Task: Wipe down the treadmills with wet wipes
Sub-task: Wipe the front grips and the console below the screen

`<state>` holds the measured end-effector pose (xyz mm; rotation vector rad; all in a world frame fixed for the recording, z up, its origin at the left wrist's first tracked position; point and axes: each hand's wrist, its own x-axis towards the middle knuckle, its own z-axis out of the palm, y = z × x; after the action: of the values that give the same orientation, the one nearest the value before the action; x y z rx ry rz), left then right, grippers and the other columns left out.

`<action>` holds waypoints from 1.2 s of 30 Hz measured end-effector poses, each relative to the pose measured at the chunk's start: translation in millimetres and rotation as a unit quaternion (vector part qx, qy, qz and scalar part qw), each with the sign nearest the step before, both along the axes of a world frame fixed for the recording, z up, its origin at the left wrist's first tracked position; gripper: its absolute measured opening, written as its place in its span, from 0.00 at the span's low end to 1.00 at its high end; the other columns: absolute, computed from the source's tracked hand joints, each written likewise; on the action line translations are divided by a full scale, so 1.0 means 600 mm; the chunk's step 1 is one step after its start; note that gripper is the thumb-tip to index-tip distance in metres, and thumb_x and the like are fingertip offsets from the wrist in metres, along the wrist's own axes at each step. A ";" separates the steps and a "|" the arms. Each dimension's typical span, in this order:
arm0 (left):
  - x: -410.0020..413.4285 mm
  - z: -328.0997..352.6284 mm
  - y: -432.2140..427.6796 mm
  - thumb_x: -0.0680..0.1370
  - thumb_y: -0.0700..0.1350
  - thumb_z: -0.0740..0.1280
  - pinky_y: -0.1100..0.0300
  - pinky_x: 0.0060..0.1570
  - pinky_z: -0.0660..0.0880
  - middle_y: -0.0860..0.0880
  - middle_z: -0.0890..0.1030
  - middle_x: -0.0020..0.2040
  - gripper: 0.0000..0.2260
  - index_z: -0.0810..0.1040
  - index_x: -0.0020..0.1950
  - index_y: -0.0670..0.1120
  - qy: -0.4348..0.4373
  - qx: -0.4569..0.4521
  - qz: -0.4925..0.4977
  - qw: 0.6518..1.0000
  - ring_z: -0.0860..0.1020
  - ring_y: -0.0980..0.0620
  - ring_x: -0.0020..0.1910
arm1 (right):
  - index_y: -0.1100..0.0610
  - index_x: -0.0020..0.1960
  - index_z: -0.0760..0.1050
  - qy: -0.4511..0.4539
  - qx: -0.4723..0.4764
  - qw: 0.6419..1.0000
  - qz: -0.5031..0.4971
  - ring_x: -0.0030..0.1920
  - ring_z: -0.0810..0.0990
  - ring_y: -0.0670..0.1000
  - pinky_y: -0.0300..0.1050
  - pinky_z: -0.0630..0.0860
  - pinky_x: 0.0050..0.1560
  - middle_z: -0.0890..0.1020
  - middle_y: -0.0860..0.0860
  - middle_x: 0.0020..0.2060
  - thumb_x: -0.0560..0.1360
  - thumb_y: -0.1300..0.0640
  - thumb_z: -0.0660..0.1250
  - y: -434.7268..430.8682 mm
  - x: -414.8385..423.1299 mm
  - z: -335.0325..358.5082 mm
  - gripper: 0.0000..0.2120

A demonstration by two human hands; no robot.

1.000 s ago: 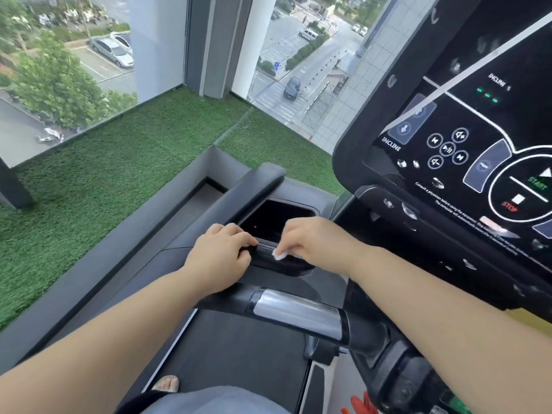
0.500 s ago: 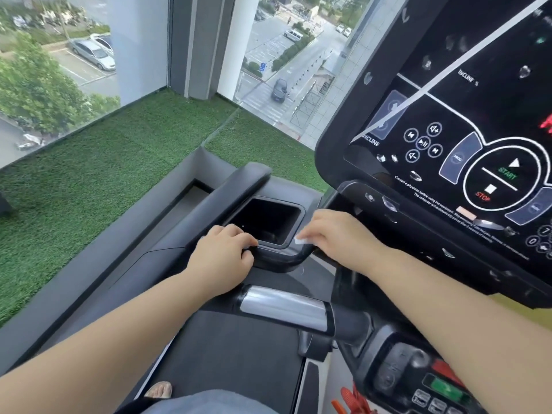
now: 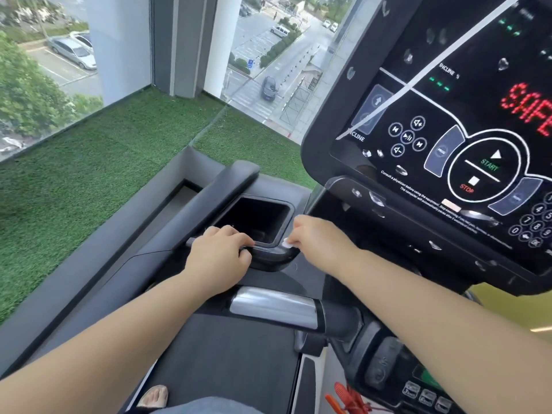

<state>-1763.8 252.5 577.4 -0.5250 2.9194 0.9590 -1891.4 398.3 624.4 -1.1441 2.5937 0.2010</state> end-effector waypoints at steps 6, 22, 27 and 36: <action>-0.010 0.006 0.003 0.80 0.47 0.56 0.59 0.58 0.63 0.55 0.72 0.64 0.16 0.73 0.65 0.57 -0.005 0.016 -0.005 1.000 0.65 0.50 0.65 | 0.54 0.57 0.79 0.019 -0.050 0.998 0.027 0.50 0.74 0.56 0.43 0.67 0.45 0.68 0.48 0.43 0.80 0.56 0.63 -0.011 0.027 0.012 0.10; -0.025 0.012 0.011 0.81 0.47 0.54 0.55 0.63 0.66 0.53 0.71 0.66 0.17 0.72 0.67 0.55 -0.030 0.022 -0.047 0.998 0.66 0.49 0.64 | 0.54 0.38 0.61 -0.026 -0.051 0.990 -0.130 0.45 0.71 0.57 0.48 0.61 0.39 0.68 0.51 0.41 0.79 0.54 0.57 -0.030 0.009 0.028 0.13; -0.032 0.019 0.017 0.81 0.47 0.54 0.55 0.63 0.66 0.51 0.69 0.66 0.17 0.71 0.69 0.53 -0.032 0.038 -0.061 0.997 0.64 0.48 0.65 | 0.54 0.36 0.64 0.010 -0.129 0.982 -0.136 0.40 0.68 0.52 0.49 0.66 0.42 0.68 0.49 0.37 0.80 0.54 0.60 0.016 -0.005 0.053 0.14; -0.059 0.037 0.056 0.81 0.50 0.53 0.51 0.60 0.68 0.49 0.67 0.66 0.18 0.68 0.70 0.54 -0.063 -0.005 -0.116 0.991 0.65 0.46 0.63 | 0.50 0.53 0.66 -0.023 -0.037 0.994 -0.099 0.48 0.62 0.50 0.49 0.67 0.48 0.64 0.50 0.49 0.82 0.58 0.54 0.018 0.006 0.034 0.05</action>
<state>-1799.1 286.1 599.4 -0.2286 2.7943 0.8482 -1888.0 409.4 644.6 -0.8945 2.6708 0.0343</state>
